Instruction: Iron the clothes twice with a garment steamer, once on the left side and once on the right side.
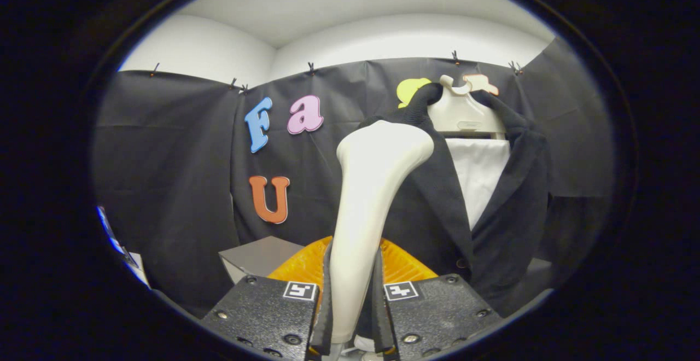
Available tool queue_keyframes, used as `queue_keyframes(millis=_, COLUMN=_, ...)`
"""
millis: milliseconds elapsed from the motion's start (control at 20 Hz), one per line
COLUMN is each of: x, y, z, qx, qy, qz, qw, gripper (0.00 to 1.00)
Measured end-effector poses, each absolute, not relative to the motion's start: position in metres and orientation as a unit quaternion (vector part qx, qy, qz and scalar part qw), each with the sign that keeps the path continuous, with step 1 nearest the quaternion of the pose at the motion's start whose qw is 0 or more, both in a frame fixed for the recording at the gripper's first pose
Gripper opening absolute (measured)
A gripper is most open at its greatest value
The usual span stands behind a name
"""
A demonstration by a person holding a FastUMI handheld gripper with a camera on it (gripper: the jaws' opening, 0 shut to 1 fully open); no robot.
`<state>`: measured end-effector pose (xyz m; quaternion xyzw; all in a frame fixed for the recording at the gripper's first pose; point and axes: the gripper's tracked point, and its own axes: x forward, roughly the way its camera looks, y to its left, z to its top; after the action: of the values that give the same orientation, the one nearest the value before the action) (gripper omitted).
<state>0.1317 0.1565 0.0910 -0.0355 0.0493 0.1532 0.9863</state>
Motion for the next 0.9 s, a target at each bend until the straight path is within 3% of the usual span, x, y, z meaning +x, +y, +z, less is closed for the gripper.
queue_keyframes(millis=900, x=0.128, y=0.103, z=-0.038, qx=-0.019, qy=0.152, qz=0.140, qw=0.978, gripper=0.32)
